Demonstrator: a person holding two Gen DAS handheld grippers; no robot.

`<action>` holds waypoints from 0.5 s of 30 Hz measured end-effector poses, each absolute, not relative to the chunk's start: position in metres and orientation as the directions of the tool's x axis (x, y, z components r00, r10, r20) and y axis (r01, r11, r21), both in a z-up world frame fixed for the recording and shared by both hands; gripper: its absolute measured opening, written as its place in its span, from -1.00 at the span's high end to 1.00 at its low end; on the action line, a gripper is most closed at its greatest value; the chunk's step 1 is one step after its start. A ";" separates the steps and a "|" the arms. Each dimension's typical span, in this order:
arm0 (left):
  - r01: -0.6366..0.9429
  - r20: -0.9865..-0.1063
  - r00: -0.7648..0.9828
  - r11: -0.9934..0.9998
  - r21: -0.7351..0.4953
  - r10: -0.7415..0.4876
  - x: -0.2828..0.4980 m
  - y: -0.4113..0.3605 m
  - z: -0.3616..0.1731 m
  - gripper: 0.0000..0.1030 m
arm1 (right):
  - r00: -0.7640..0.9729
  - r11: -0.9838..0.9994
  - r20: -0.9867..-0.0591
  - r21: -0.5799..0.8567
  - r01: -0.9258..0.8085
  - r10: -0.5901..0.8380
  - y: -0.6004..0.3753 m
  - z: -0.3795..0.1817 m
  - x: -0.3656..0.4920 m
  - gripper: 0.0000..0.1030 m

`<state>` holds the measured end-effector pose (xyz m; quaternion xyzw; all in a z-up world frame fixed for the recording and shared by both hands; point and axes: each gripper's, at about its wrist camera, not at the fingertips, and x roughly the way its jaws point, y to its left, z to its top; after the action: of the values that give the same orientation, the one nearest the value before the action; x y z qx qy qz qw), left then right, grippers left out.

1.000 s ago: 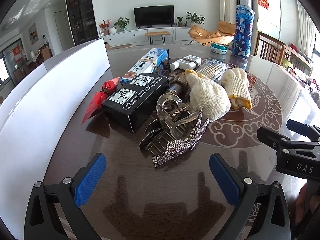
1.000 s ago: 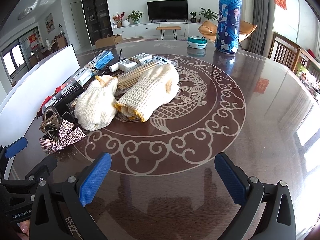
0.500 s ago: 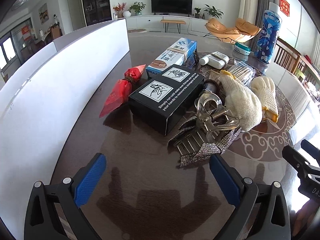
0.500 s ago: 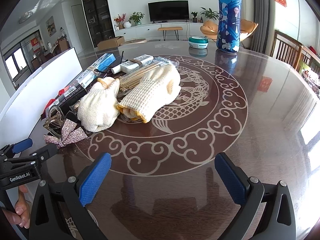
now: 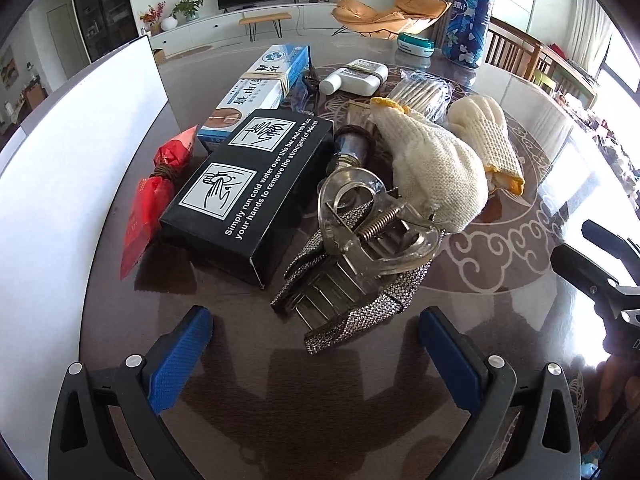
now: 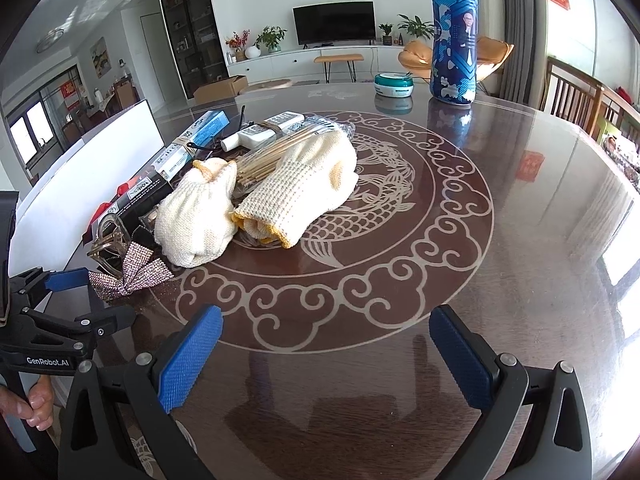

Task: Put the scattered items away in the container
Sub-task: 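Lower the left tool onto the silver claw clip with rhinestone bow and close it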

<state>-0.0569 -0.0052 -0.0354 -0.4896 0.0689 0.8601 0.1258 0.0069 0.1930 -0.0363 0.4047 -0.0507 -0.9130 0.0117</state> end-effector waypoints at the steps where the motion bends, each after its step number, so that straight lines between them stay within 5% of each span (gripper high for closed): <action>1: -0.296 -0.859 -0.488 -0.955 -0.004 0.155 -0.059 -0.002 -0.035 -1.00 | -0.673 -0.994 -0.737 0.105 -0.022 -0.063 0.194 -0.036 0.007 -1.00; 10: -0.336 -0.861 -0.480 -0.942 0.000 0.171 -0.068 0.017 -0.033 -1.00 | -0.683 -0.992 -0.727 0.121 -0.031 -0.067 0.197 -0.035 0.010 -1.00; 12: -0.341 -0.843 -0.506 -0.940 0.002 0.181 -0.063 0.017 -0.031 -0.75 | -0.687 -0.991 -0.723 0.126 -0.036 -0.068 0.199 -0.034 0.011 -1.00; 14: -0.323 -0.834 -0.523 -0.947 0.000 0.178 -0.060 0.013 -0.027 -0.25 | -0.691 -0.990 -0.720 0.132 -0.041 -0.067 0.201 -0.033 0.013 -1.00; 15: -0.309 -0.833 -0.526 -0.951 -0.002 0.173 -0.059 0.011 -0.026 -0.23 | -0.692 -0.990 -0.719 0.133 -0.043 -0.067 0.202 -0.033 0.013 -1.00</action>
<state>-0.0585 0.0105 -0.0263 -0.4668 0.0730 0.8704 0.1384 0.0131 0.2016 -0.0330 0.3926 -0.0700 -0.9170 0.0065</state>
